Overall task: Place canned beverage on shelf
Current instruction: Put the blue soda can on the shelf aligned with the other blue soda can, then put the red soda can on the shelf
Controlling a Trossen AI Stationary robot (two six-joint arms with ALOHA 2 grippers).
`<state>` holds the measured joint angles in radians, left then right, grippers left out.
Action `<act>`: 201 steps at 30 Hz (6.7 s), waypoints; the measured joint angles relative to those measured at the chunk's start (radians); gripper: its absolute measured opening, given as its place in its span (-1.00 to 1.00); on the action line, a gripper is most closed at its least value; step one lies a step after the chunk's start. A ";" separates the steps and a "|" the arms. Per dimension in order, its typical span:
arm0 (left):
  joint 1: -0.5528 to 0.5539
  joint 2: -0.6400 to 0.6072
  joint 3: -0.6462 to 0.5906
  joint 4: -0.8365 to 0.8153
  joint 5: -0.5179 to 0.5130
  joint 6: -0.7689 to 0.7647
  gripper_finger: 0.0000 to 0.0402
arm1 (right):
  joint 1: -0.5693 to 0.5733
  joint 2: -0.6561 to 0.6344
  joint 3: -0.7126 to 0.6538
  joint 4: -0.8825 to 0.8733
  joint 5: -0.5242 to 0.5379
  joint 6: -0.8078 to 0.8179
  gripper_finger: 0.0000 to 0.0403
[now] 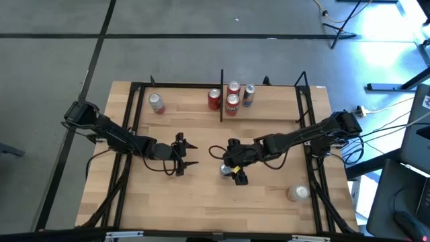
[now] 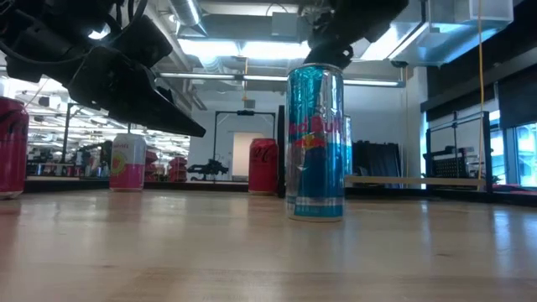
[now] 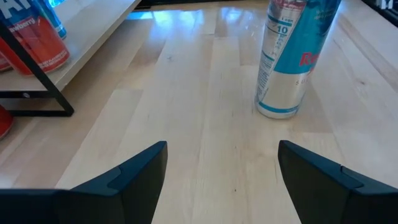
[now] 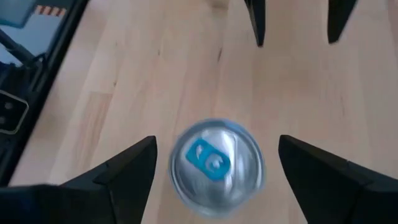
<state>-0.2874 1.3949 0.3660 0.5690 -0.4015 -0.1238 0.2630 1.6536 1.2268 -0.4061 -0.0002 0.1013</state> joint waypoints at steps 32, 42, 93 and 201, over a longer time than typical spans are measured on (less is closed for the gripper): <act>-0.001 0.000 0.000 0.000 0.002 -0.002 0.43 | -0.016 -0.087 0.000 -0.149 0.009 -0.103 -0.01; -0.001 0.000 0.000 0.000 0.003 -0.003 0.43 | -0.236 -0.312 -0.014 -0.334 0.028 -0.253 -0.01; 0.001 0.000 0.000 -0.007 0.043 0.004 0.43 | -0.897 -0.150 -0.069 -0.220 -0.314 -0.580 0.70; 0.966 0.448 0.666 -0.364 0.659 0.343 0.82 | -0.198 -0.570 -0.699 0.469 0.019 -0.133 0.81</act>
<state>0.6785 1.8431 1.0317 0.2054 0.2579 0.2192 0.0650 1.0832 0.5274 0.0628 0.0189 -0.0315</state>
